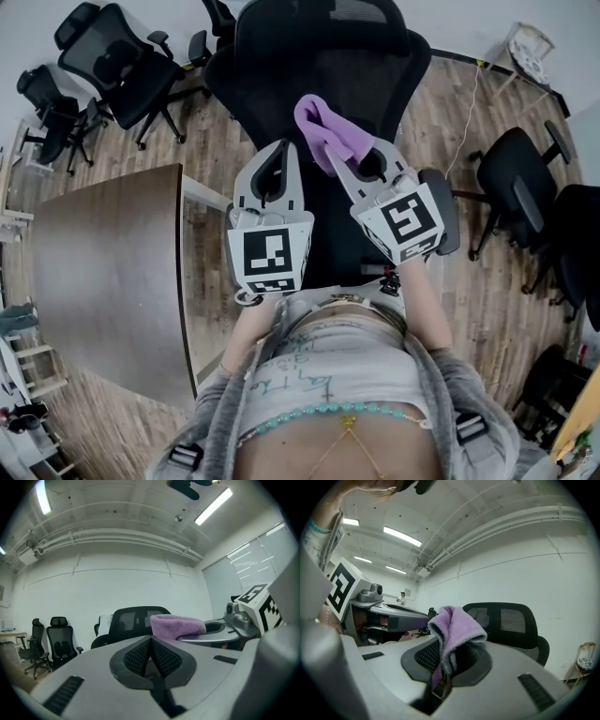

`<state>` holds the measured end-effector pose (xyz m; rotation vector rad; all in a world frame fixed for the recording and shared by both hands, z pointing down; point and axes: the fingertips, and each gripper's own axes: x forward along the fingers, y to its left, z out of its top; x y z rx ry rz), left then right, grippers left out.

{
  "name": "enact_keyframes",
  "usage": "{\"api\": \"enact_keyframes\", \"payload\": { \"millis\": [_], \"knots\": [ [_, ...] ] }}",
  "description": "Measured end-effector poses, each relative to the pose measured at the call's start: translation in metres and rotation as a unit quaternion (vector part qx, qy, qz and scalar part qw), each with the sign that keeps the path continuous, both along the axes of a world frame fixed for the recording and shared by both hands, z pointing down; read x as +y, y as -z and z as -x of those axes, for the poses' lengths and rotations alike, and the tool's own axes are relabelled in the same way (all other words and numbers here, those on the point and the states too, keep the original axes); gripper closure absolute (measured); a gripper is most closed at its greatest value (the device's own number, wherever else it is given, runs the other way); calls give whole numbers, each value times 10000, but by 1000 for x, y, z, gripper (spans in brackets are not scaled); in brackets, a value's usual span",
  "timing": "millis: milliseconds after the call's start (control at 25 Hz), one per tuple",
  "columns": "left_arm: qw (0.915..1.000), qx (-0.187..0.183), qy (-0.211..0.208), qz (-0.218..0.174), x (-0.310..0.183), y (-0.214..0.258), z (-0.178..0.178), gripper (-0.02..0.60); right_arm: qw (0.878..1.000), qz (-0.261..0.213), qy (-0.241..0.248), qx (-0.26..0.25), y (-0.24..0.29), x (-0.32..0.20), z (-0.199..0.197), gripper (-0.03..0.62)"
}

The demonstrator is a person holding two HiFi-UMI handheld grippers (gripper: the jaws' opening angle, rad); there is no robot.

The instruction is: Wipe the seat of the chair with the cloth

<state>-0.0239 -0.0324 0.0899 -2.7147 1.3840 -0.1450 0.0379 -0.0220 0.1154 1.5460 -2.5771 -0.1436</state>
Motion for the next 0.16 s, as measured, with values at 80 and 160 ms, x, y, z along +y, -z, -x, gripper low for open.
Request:
{"api": "enact_keyframes", "payload": {
  "millis": [80,160],
  "knots": [
    [10000,-12,-17,12,0,-2,-2,580,10000,13,-16,8,-1,0,-1,546],
    [10000,-20,-31,20,-1,-2,-3,580,10000,27,-32,10,-2,0,-3,547]
  ]
}}
